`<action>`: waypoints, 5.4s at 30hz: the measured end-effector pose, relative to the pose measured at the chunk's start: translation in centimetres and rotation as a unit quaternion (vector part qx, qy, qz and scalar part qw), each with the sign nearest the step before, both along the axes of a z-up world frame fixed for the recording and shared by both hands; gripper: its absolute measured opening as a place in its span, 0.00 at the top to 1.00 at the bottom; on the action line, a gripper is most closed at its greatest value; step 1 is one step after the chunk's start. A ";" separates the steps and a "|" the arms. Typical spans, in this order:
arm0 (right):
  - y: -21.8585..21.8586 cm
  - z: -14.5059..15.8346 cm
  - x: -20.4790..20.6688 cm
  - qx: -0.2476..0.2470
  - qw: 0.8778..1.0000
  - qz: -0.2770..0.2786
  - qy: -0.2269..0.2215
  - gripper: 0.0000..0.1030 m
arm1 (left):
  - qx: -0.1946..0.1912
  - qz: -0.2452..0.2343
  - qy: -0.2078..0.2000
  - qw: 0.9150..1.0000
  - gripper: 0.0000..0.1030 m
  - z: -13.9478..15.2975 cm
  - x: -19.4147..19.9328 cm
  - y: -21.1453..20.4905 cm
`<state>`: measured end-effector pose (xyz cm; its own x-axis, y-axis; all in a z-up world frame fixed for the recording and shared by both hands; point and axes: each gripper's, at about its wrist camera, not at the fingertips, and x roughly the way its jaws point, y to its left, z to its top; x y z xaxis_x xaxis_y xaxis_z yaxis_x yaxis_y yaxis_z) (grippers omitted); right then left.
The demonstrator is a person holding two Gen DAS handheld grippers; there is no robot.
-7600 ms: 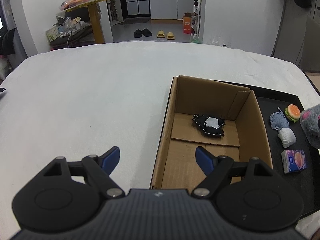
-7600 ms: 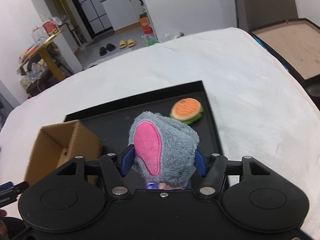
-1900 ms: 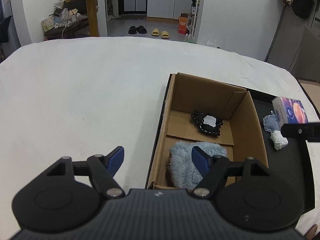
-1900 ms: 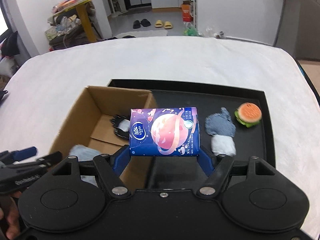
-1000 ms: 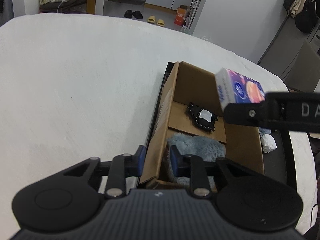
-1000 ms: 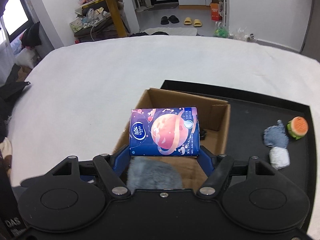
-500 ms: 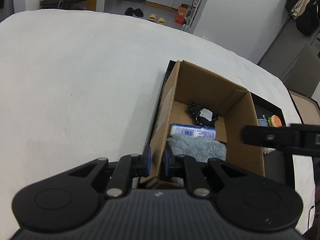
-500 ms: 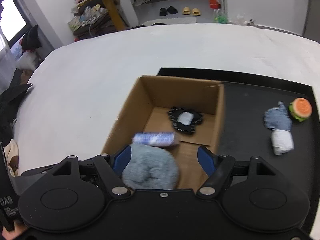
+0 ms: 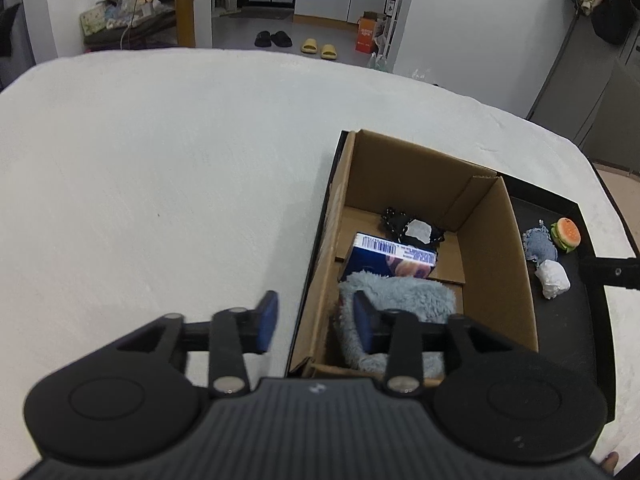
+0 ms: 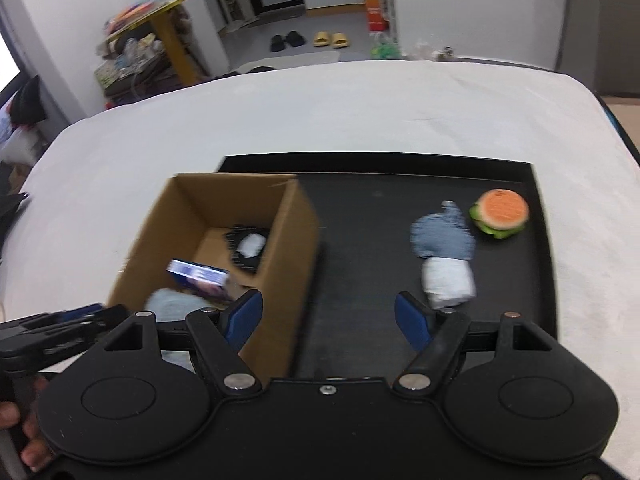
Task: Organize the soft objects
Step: 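Carry the purple tissue pack over the box and open the right gripper, then move the right gripper to the white wrapped bundle and grasp it, then carry the white bundle into the box and open the right gripper, then move the right gripper down onto the blue denim plush and grasp it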
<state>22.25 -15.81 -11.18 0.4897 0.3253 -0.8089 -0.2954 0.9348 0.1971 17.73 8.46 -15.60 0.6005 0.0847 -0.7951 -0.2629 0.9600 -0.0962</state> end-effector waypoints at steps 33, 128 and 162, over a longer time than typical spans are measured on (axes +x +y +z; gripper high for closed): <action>-6.5 -9.0 5.1 -0.009 0.997 -0.076 -0.012 0.11 | 0.073 0.020 0.037 0.996 0.32 0.0 3.3 -2.5; 11.0 -0.1 -1.6 -0.010 0.995 0.092 -0.047 0.50 | -0.053 -0.033 0.012 0.998 0.90 -1.5 1.6 2.1; -5.1 -0.4 3.3 -0.011 0.998 -0.009 -0.068 0.47 | 0.040 0.005 0.013 0.999 0.47 0.5 1.2 -0.1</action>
